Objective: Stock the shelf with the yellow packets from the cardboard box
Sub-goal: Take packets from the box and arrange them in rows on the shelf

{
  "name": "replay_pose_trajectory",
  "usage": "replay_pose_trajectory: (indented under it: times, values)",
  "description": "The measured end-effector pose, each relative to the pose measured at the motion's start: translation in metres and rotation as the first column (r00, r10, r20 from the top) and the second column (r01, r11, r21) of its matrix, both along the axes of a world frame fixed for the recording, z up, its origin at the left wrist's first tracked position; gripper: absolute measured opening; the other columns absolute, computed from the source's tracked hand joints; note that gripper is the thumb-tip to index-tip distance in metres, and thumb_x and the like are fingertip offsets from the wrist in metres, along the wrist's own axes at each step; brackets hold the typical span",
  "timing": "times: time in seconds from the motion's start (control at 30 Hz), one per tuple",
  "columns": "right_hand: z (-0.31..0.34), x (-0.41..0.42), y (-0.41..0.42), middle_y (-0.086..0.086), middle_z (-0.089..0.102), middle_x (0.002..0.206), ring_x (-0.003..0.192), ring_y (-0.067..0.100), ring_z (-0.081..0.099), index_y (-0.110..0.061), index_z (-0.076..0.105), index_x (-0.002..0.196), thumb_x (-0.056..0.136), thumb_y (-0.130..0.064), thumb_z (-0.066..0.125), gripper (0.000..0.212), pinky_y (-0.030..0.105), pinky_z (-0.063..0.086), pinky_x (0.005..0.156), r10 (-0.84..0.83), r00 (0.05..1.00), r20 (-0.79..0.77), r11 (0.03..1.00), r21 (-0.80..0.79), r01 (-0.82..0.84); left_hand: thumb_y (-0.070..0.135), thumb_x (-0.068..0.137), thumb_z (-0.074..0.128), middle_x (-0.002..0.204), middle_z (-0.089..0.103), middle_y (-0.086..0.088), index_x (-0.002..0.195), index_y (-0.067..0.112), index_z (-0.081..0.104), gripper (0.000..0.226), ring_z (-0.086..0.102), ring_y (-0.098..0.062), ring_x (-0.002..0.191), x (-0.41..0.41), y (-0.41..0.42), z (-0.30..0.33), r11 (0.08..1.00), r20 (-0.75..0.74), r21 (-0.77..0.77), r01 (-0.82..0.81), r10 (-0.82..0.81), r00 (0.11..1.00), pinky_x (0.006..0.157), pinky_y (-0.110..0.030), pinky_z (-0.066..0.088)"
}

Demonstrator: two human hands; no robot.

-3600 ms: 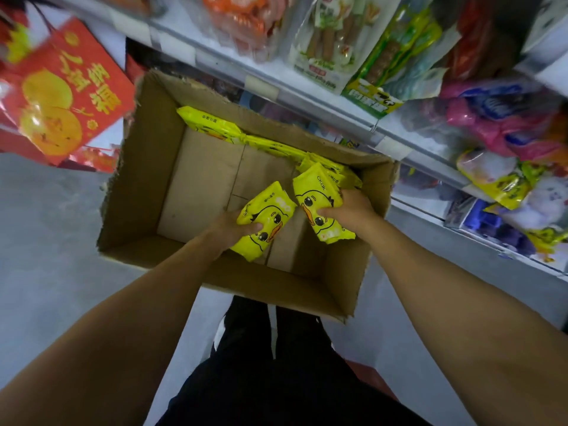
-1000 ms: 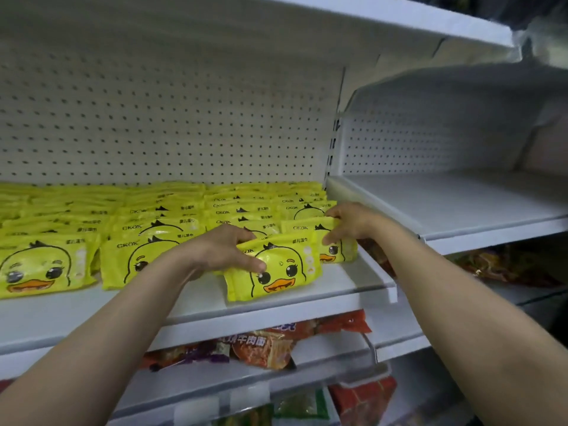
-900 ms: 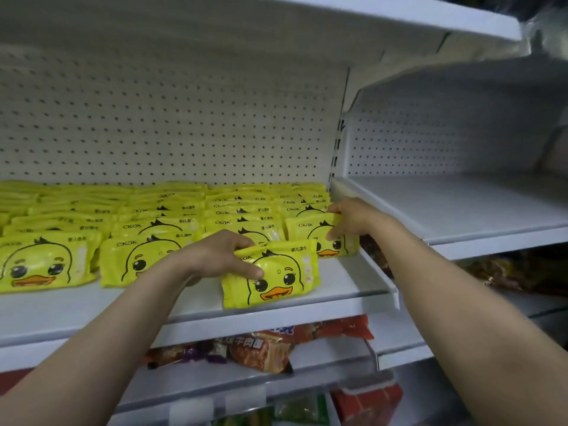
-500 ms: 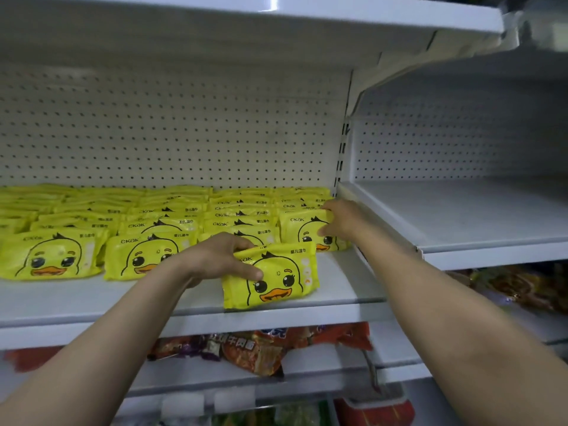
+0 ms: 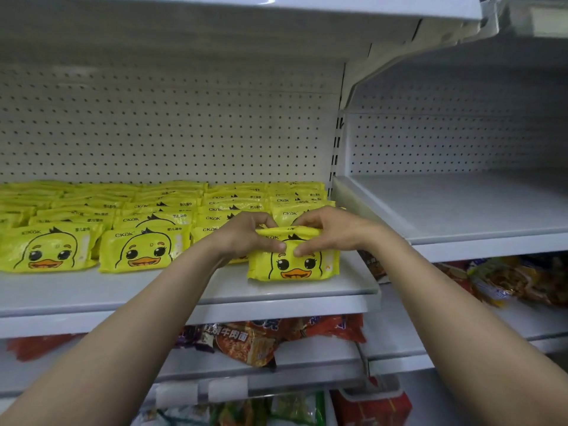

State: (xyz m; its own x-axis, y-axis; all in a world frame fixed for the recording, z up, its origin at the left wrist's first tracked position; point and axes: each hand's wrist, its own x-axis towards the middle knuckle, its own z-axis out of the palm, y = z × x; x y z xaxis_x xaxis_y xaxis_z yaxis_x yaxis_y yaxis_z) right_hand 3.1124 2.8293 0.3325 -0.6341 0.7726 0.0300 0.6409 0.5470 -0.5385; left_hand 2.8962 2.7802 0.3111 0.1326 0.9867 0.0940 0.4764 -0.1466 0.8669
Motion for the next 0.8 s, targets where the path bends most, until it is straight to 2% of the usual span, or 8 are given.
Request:
replay_pose_trajectory:
  times: [0.1, 0.17, 0.23, 0.3, 0.37, 0.43, 0.7, 0.8]
  values:
    - [-0.004, -0.001, 0.000, -0.012, 0.064, 0.082, 0.080, 0.010, 0.058, -0.031, 0.066, 0.095, 0.066, -0.046, 0.087, 0.038, 0.026, 0.045, 0.065, -0.101, 0.991, 0.089, 0.978, 0.192, 0.082, 0.017, 0.071, 0.085, 0.090, 0.072, -0.008, 0.088, 0.010, 0.067, 0.025, 0.062, -0.011, 0.069, 0.011, 0.004, -0.003, 0.999, 0.057, 0.035, -0.041, 0.039, 0.998, 0.059, -0.020, 0.047]
    - [-0.007, 0.004, 0.006, -0.014, 0.060, 0.083, 0.084, 0.014, 0.056, -0.029, 0.067, 0.104, 0.065, -0.044, 0.088, 0.047, 0.023, 0.039, 0.060, -0.145, 0.986, 0.078, 0.967, 0.221, 0.125, 0.021, 0.073, 0.084, 0.095, 0.072, -0.005, 0.090, 0.017, 0.068, 0.023, 0.061, -0.011, 0.071, 0.013, 0.008, -0.012, 0.980, 0.020, 0.143, -0.140, 0.139, 0.990, 0.057, -0.021, 0.044]
    - [-0.010, 0.011, 0.015, -0.007, 0.065, 0.105, 0.100, 0.018, 0.058, -0.024, 0.064, 0.122, 0.066, -0.043, 0.087, 0.063, 0.023, 0.038, 0.068, -0.212, 0.973, 0.094, 0.949, 0.258, 0.181, 0.028, 0.076, 0.081, 0.107, 0.070, 0.002, 0.103, 0.022, 0.068, 0.030, 0.061, -0.015, 0.093, 0.006, 0.013, -0.026, 0.916, -0.158, 0.334, -0.223, 0.287, 0.945, 0.073, -0.027, 0.045]
    - [-0.012, 0.017, 0.022, -0.001, 0.062, 0.128, 0.115, 0.021, 0.056, -0.022, 0.058, 0.133, 0.069, -0.043, 0.086, 0.073, 0.027, 0.044, 0.081, -0.273, 0.957, 0.098, 0.935, 0.261, 0.240, 0.040, 0.079, 0.075, 0.130, 0.061, -0.001, 0.123, 0.027, 0.062, 0.048, 0.050, -0.027, 0.124, -0.003, 0.014, -0.041, 0.859, -0.393, 0.468, -0.207, 0.412, 0.822, 0.098, -0.037, 0.041]
    - [-0.014, 0.020, 0.027, 0.001, 0.060, 0.133, 0.119, 0.022, 0.055, -0.022, 0.055, 0.137, 0.070, -0.044, 0.085, 0.077, 0.032, 0.048, 0.092, -0.305, 0.945, 0.115, 0.931, 0.245, 0.271, 0.050, 0.083, 0.069, 0.151, 0.042, -0.007, 0.139, 0.032, 0.049, 0.062, 0.026, -0.033, 0.143, -0.008, 0.011, -0.053, 0.846, -0.517, 0.487, -0.216, 0.479, 0.709, 0.114, -0.044, 0.025]
    - [-0.015, 0.019, 0.032, 0.000, 0.061, 0.131, 0.117, 0.021, 0.056, -0.022, 0.056, 0.136, 0.069, -0.046, 0.085, 0.076, 0.035, 0.050, 0.094, -0.323, 0.937, 0.135, 0.927, 0.246, 0.284, 0.054, 0.085, 0.063, 0.158, 0.027, -0.007, 0.145, 0.037, 0.039, 0.066, 0.011, -0.031, 0.148, -0.011, 0.009, -0.063, 0.848, -0.576, 0.481, -0.220, 0.495, 0.650, 0.119, -0.048, 0.013]
    - [-0.018, 0.004, 0.051, 0.004, 0.062, 0.125, 0.112, 0.024, 0.057, -0.029, 0.054, 0.134, 0.073, -0.046, 0.081, 0.069, 0.032, 0.048, 0.081, -0.367, 0.918, 0.151, 0.886, 0.356, 0.296, 0.054, 0.086, 0.061, 0.161, 0.018, -0.004, 0.146, 0.041, 0.035, 0.067, 0.004, -0.028, 0.150, -0.017, 0.012, -0.070, 0.865, -0.588, 0.470, -0.176, 0.455, 0.668, 0.120, -0.050, 0.006]
    - [-0.018, 0.002, 0.054, 0.004, 0.057, 0.129, 0.120, 0.023, 0.051, -0.031, 0.055, 0.134, 0.074, -0.042, 0.082, 0.067, 0.033, 0.047, 0.086, -0.352, 0.927, 0.132, 0.882, 0.378, 0.281, 0.054, 0.086, 0.062, 0.161, 0.019, -0.003, 0.146, 0.041, 0.037, 0.066, 0.004, -0.026, 0.150, -0.019, 0.013, -0.070, 0.864, -0.579, 0.478, -0.158, 0.445, 0.683, 0.120, -0.048, 0.003]
